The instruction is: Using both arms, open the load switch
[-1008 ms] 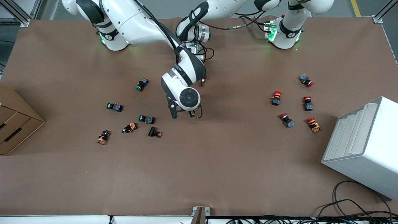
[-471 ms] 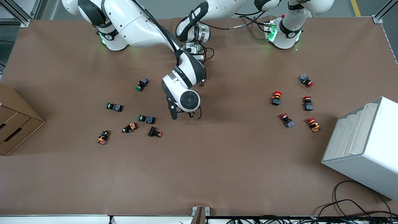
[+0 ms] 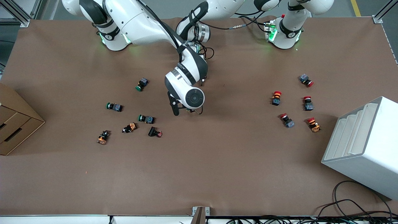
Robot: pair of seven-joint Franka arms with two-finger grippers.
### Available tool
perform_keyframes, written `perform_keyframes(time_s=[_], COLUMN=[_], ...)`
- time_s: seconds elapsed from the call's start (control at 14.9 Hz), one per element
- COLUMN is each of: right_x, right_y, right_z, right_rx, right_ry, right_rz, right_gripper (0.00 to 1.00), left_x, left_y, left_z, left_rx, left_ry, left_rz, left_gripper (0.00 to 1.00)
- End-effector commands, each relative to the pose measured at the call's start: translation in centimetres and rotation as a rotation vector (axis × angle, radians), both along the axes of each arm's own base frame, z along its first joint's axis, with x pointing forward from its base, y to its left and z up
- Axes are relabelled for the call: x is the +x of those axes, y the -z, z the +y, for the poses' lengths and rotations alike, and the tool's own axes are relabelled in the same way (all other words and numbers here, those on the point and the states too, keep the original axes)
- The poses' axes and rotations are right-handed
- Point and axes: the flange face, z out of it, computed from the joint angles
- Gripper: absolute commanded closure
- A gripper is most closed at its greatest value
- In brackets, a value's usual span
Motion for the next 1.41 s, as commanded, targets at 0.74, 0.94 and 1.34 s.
perform_keyframes(time_s=[0.74,0.94,1.34], right_x=[-2.9,-2.9,-3.9], right_y=[-3.1,-3.9,-3.6], right_z=[0.9,0.6,1.3], right_rx=[-0.02,-0.012,-0.022], right_ry=[-0.052,-0.075,-0.101], right_rz=[0.086,0.098,0.102], right_gripper=[0.0,0.0,0.0], left_x=[-1.2,-1.1,-1.2], left_y=[1.8,1.8,1.8], left_z=[0.7,0.8,0.8], left_rx=[0.017,0.016,0.016], left_ry=[0.017,0.015,0.017], left_rz=[0.013,0.013,0.014], left_gripper=[0.0,0.0,0.0])
